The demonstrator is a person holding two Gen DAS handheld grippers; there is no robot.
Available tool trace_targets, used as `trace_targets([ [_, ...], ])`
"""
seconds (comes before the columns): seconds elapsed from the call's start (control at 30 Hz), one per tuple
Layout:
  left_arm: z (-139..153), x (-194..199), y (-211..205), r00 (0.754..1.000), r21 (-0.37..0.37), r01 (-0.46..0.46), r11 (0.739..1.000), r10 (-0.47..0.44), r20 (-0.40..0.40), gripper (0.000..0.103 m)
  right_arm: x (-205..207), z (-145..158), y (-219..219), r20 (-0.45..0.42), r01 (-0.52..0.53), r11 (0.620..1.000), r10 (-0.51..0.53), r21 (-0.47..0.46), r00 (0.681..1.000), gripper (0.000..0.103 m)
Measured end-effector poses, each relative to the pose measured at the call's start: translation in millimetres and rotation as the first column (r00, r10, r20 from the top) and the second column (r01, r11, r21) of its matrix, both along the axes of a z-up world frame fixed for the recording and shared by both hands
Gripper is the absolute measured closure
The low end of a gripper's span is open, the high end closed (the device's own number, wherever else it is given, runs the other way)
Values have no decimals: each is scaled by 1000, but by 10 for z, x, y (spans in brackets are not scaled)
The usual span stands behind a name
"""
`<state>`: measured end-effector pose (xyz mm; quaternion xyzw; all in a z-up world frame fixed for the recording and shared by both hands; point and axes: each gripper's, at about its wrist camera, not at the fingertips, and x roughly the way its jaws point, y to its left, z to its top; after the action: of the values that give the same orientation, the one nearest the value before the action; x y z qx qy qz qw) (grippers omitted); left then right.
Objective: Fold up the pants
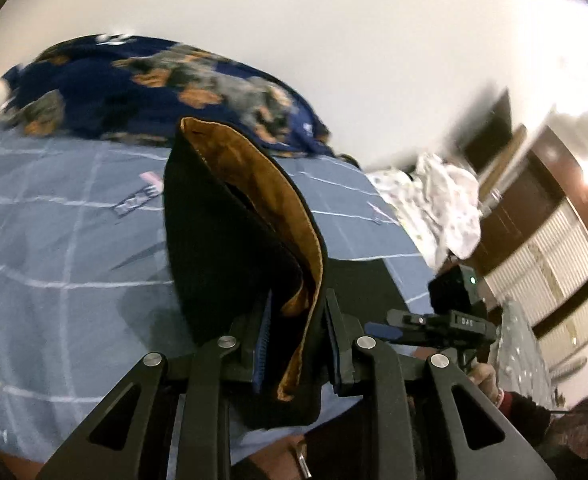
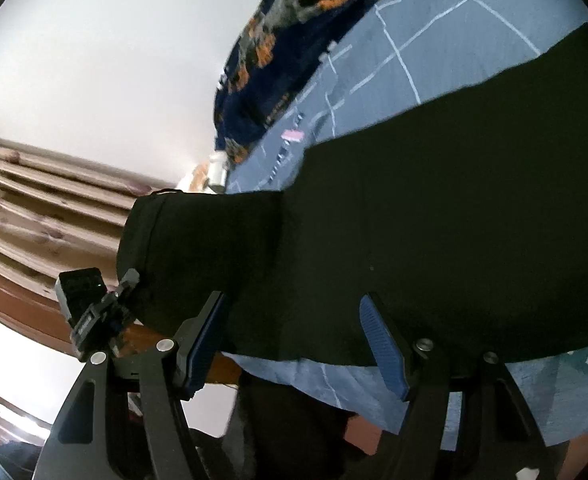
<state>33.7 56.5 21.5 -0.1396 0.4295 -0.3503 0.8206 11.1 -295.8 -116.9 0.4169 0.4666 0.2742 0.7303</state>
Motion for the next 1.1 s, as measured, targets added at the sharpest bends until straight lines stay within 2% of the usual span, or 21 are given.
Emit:
trace_targets([
  [0.2, -92, 78, -547, 997, 15, 71, 997, -71, -16, 79, 129, 91, -150, 0, 20, 983, -21, 181, 1000, 36],
  [0.4, -190, 13, -1042, 993, 94, 113, 989, -114, 10, 79, 371, 207, -50, 9, -19, 962, 18, 274, 1000, 36],
  [0.57, -296, -61, -1389, 988, 194, 137, 971, -148, 42, 79, 499, 225, -8, -4, -46, 953, 50, 298, 999, 35],
  [0.7, -379, -176, -1675, 977, 275, 171, 946, -200, 80, 79, 530, 208, -27, -27, -58, 955, 69, 289, 997, 30],
  [0.9, -553, -394, -2043, 942, 409, 228, 884, -306, 136, 79, 628, 103, -66, -92, -81, 975, 102, 209, 991, 30],
  [0.97, -605, -418, -2101, 937, 445, 220, 868, -314, 150, 78, 662, 55, -43, -114, -98, 981, 118, 167, 986, 38],
  [1.03, -619, -406, -2097, 939, 449, 212, 868, -308, 151, 75, 673, 18, -30, -125, -106, 987, 122, 122, 985, 63],
  [1.1, -596, -374, -2038, 943, 416, 228, 880, -305, 129, 68, 684, -50, -44, -147, -106, 991, 117, 81, 982, 79],
])
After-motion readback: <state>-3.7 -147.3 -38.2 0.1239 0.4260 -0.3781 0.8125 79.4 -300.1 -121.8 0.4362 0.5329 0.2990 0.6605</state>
